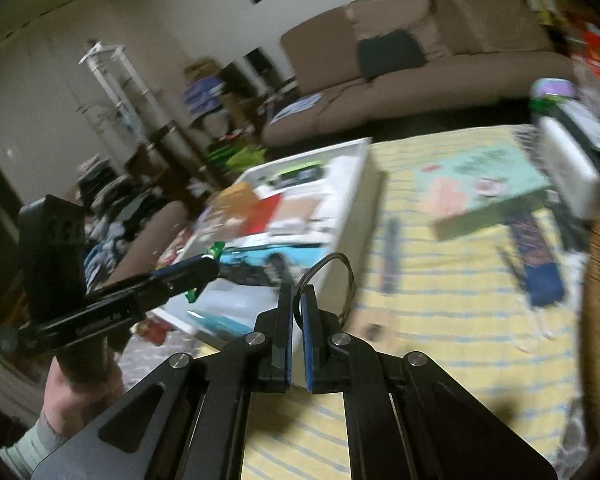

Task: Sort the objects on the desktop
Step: 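Carry the cable in the right gripper over the white tray while left gripper carries the sachet there, then open both grippers to drop the cable and sachet into the tray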

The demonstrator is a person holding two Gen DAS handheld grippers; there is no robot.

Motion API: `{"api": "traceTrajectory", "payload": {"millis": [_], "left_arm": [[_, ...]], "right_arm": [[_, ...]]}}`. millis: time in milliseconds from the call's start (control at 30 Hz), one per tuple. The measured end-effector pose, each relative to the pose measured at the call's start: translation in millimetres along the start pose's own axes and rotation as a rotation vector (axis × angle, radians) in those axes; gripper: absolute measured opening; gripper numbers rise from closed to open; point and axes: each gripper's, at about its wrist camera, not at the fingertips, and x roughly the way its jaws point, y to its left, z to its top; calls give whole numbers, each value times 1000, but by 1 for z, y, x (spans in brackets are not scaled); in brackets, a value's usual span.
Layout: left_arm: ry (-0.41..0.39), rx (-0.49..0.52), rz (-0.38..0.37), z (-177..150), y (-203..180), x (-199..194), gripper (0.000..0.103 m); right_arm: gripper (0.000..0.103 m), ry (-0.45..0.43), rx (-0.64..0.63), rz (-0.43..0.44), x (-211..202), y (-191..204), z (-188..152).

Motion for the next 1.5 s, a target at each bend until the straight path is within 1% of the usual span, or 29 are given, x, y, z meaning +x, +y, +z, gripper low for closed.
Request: {"api": "traceTrajectory", "payload": {"millis": [67,133,233,333,467,533,667,767,833,900,967,1033,1067,1167,1267,1333,1367,1433,1467,1500], "left_arm": [[-19,-41,30,3,33,-14,22],[-33,-73,38,2,58,-22,22],[-40,-108,44,-3,90,-30,22],[-42,-132,42,-5,114,-32,22],[-43,-157,41,-7,135,-30,22],[-39,-169,47,-6,145,-27,22],[-26,-174,58,-5,157,-19,22],[-24,-177,49,-4,159,-17,22],[-21,-164,38,-4,153,-15,22],[-9,-143,25,-2,142,-8,23],[15,-111,8,-1,124,5,23],[45,-86,-13,0,105,22,23],[64,-85,-36,0,95,32,23],[127,-83,-71,0,70,66,23],[181,-75,-72,-1,52,95,23],[216,-57,-57,-3,41,110,23],[232,-52,-53,-5,37,116,25],[239,-54,-23,-7,34,121,32],[233,-67,-19,-8,35,121,41],[226,-83,-19,-8,36,118,46]], "right_arm": [[4,39,-29,27,30,25,11],[4,73,-57,51,61,49,22],[4,127,-69,92,114,79,35],[4,180,-68,104,164,98,41],[4,233,-69,82,215,112,44],[4,249,-68,64,233,114,44],[6,279,-68,20,253,112,41],[6,262,-52,8,242,106,42],[6,217,-56,-13,218,99,48],[7,176,-85,-51,195,94,55],[11,159,-112,-77,171,86,59],[12,148,-126,-110,151,76,60],[14,147,-129,-118,144,71,59],[15,150,-134,-159,124,56,54],[15,156,-118,-169,110,40,44],[15,157,-105,-171,103,30,38],[15,158,-99,-171,100,25,36],[16,161,-89,-171,96,19,31],[18,162,-84,-169,94,16,29],[20,162,-77,-167,92,12,26]]}}
